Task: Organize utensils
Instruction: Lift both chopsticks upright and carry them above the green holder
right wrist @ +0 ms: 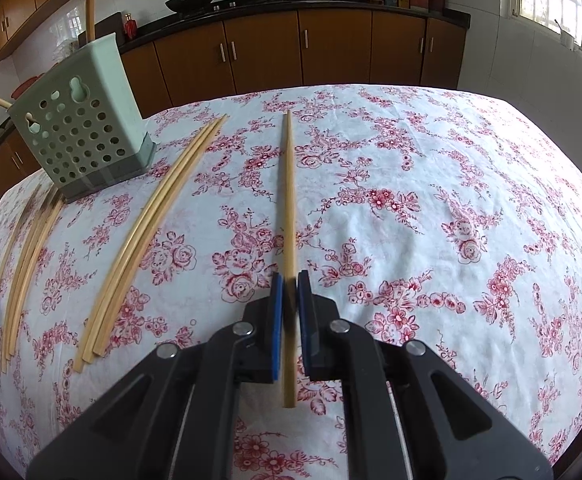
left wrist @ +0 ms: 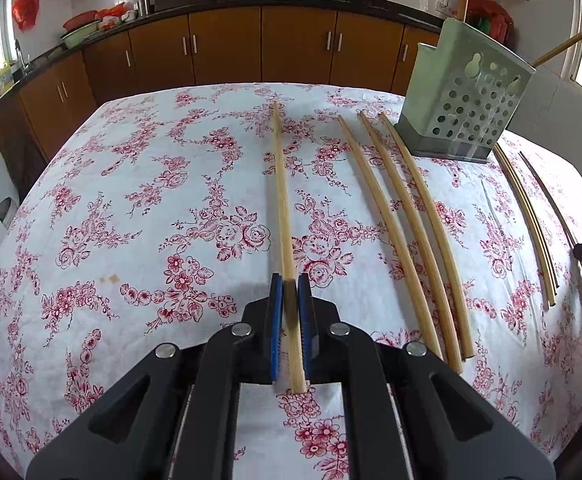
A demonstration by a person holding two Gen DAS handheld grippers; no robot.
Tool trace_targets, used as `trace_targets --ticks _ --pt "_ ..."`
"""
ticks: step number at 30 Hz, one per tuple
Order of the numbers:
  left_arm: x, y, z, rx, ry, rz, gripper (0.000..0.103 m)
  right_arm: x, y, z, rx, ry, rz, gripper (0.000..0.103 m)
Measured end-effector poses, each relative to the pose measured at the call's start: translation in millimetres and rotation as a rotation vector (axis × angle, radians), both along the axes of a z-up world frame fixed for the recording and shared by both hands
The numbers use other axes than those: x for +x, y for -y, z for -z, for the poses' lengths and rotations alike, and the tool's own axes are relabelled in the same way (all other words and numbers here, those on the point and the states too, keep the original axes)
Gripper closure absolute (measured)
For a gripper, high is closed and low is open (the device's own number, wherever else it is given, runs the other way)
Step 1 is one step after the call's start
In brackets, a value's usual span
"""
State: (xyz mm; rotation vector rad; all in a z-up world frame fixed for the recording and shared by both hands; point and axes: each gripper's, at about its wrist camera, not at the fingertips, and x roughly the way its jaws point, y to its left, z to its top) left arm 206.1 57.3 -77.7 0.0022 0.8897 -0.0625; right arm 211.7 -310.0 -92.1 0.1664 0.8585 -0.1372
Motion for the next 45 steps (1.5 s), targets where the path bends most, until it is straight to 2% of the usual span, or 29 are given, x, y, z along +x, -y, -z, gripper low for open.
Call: trace_targets --ticks 6,8,16,26,31,37,45 --pt "0 0 -2 0.009 -0.015 0.002 0.095 -2 1 -3 -0.002 0.003 -0.004 0.095" --pt "1 -4 -6 -0.006 -0.021 -0.007 0.095 -6 1 -12 0.000 0.034 0.000 0.095" --pt "-12 -20 -63 -0.100 0.133 -0.014 0.095 -26 13 -67 0.005 0.196 0.018 0.095" --pt "-23 -24 -124 -0.158 0.309 -0.033 0.096 -39 23 -110 0.026 0.326 0.051 0.095" --pt "-24 -24 -144 -0.177 0.366 -0.042 0.096 -45 23 -130 0.041 0.403 0.044 0.095" --pt "-22 -19 -156 -0.161 0.395 -0.028 0.096 -45 20 -143 0.036 0.442 0.035 0.095" --pt "-34 -5 -196 -0.191 0.434 0.060 0.096 -56 9 -186 0.092 0.497 -0.049 0.095"
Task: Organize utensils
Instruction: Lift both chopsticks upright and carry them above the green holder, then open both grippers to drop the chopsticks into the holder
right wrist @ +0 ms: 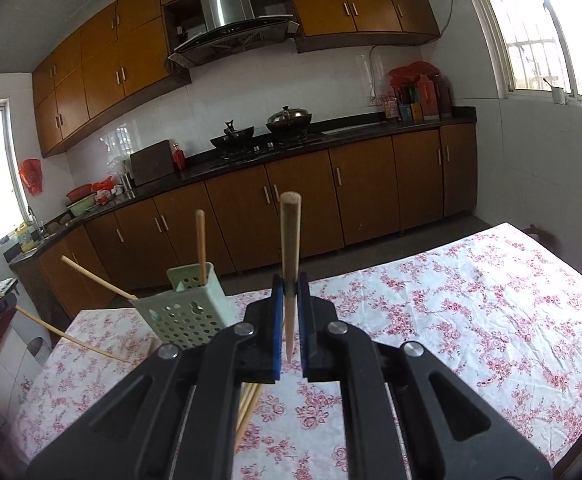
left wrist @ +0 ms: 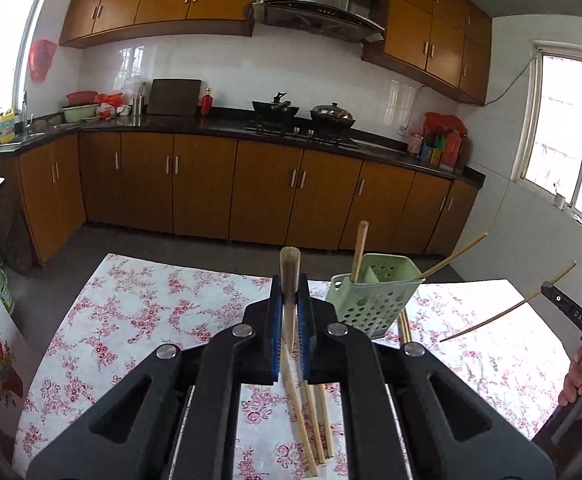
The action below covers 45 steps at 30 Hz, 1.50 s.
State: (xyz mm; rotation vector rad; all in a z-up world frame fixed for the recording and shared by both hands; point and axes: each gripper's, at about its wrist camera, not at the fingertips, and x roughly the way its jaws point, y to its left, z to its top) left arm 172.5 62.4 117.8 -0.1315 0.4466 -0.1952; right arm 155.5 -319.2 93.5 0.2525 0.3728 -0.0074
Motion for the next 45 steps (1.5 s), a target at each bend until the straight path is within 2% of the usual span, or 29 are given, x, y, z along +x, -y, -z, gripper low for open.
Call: trace_targets --ticks 9,17,24,29,34,37,45 --pt "-11 36 -51 -0.016 0.094 0.104 0.096 -17 -15 -66 0.073 0.105 -0.148 0.095" --pt "16 64 -77 -0.036 0.177 0.066 0.096 4 -36 -93 0.062 0.179 -0.161 0.095" --pt "54 78 -58 -0.031 0.149 0.020 0.096 57 -57 -79 0.034 0.122 -0.166 0.095" --pt "68 80 -40 -0.040 0.104 0.026 0.096 87 -75 -60 0.001 0.054 -0.176 0.095" --pt "79 84 -29 -0.033 0.060 0.047 0.096 107 -83 -48 -0.006 0.024 -0.188 0.095" --pt "83 83 -26 -0.037 0.035 0.044 0.096 110 -85 -43 -0.011 0.009 -0.186 0.092" --pt "75 78 -38 -0.052 0.056 0.029 0.094 92 -73 -42 -0.004 0.043 -0.148 0.086"
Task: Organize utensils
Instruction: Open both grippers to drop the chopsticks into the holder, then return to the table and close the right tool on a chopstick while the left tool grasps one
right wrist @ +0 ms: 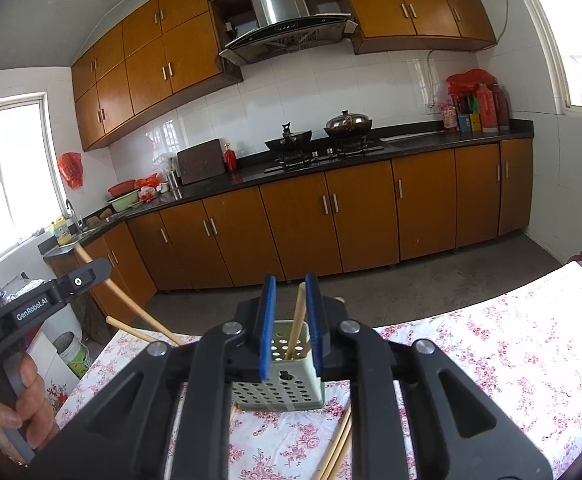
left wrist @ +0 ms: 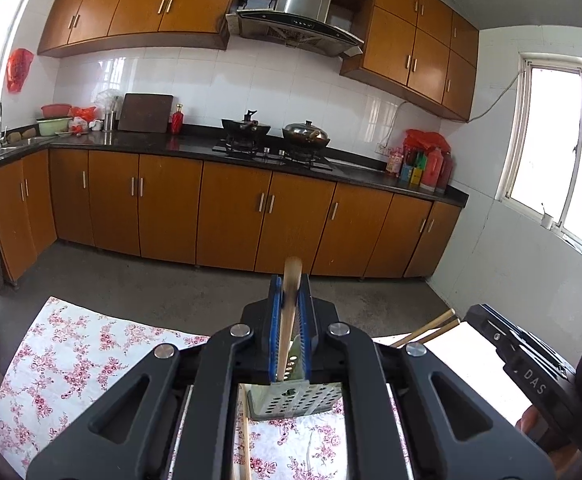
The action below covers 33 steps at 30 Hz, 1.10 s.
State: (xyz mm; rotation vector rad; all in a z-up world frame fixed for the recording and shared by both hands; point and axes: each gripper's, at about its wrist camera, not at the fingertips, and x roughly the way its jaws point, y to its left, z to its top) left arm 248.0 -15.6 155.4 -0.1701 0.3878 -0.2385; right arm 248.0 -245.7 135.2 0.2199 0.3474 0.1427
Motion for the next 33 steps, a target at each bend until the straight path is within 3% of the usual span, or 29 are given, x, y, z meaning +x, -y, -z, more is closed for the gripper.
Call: trace_targets --ticks 4,9,16,20,24,28,33 --pt "-5 -1 -6 -0.011 0.016 -0.012 0.087 -14 11 -1 0.006 0.016 0.033 0.084" --pt "-15 -6 -13 -0.026 0.030 -0.024 0.087 -38 29 9 0.013 0.013 0.075 0.084" --pt "-52 -22 -12 0.010 0.052 -0.038 0.087 -51 50 62 0.033 -0.132 0.111 0.084" --pt "-65 -38 13 0.033 -0.005 -0.062 0.087 -37 48 117 0.027 -0.295 0.102 0.084" --pt "-64 -53 58 0.074 -0.107 -0.105 0.087 -17 37 167 0.054 -0.449 0.054 0.084" --pt "-53 -65 103 0.096 -0.231 -0.127 0.087 -3 24 198 0.063 -0.526 0.022 0.084" --pt "-41 -77 150 0.095 -0.364 -0.136 0.087 13 1 212 0.015 -0.563 0.014 0.086"
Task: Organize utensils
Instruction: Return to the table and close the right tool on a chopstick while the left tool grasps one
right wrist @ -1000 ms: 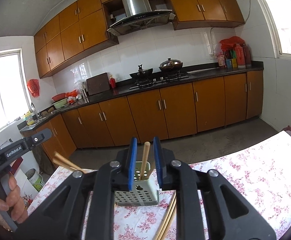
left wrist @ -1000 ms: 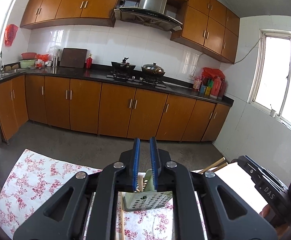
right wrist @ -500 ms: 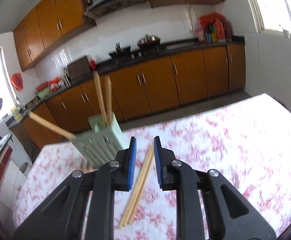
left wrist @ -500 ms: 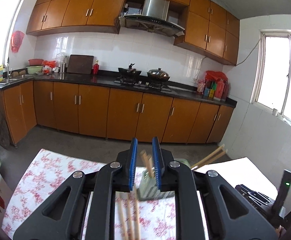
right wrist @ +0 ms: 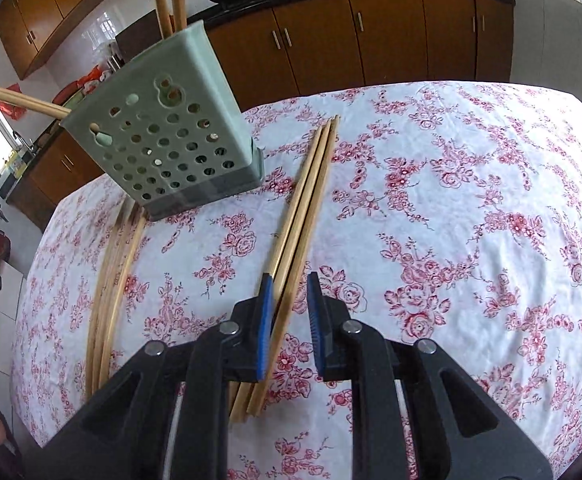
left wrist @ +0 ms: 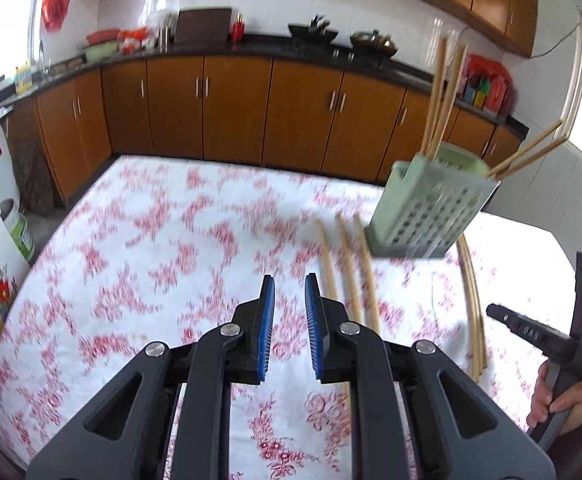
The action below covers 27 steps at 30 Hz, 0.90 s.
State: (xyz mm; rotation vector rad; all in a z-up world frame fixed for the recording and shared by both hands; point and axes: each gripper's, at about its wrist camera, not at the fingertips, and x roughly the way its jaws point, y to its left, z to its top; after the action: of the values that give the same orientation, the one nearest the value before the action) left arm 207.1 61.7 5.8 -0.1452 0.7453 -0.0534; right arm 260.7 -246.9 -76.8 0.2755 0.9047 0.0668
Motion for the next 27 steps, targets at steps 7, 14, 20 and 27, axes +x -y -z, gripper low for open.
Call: trace_targets --ticks 7,14,20,27 --pt "-4 2 32 0.001 -0.061 0.008 0.087 6 -6 8 -0.106 -0.018 0.016 0.092" --pt "2 8 48 -0.031 -0.107 0.039 0.087 1 -4 8 -0.185 -0.006 0.017 0.094" --pt "4 19 58 -0.096 -0.134 0.100 0.087 -3 38 9 -0.187 -0.011 0.151 0.095" --pt "6 42 71 -0.066 -0.165 0.157 0.087 -13 64 10 -0.190 -0.012 0.172 0.095"
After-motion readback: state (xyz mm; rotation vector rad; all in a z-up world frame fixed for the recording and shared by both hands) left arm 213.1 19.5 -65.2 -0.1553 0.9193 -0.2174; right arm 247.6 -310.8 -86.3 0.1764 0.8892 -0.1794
